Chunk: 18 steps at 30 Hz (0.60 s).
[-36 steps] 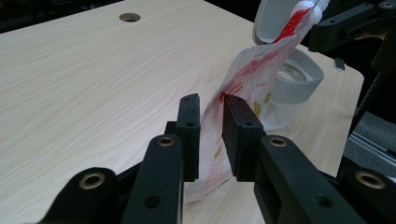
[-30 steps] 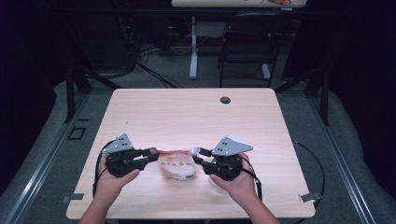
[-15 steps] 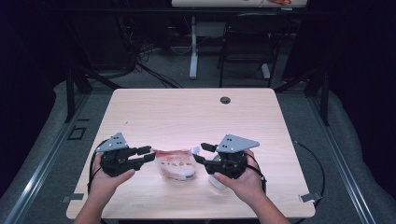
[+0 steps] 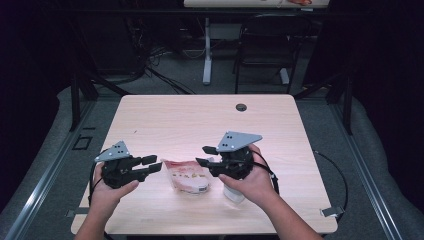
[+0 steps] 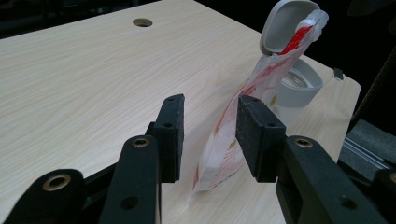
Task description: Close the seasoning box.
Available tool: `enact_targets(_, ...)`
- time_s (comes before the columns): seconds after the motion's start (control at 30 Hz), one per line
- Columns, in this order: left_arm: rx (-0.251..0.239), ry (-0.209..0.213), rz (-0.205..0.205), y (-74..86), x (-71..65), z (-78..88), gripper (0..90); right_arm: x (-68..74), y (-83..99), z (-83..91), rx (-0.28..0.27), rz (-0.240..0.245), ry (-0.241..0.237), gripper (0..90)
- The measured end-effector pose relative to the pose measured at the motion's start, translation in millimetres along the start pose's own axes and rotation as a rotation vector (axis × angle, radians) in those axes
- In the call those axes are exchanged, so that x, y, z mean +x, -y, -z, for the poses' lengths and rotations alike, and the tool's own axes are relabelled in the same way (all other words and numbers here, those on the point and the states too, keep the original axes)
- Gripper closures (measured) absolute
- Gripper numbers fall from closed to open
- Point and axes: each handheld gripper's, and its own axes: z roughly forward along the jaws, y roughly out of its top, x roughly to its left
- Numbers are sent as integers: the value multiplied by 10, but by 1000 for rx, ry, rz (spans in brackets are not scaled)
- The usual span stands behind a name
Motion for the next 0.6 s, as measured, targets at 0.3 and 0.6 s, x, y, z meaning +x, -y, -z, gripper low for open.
enact_targets(0.3, -3, -11, 5, 16, 46, 35, 623, 57, -113, -165, 37, 35, -45, 649)
enact_targets(0.6, -15, -24, 18, 30, 92, 75, 630, 83, -184, -307, 68, 45, -53, 663)
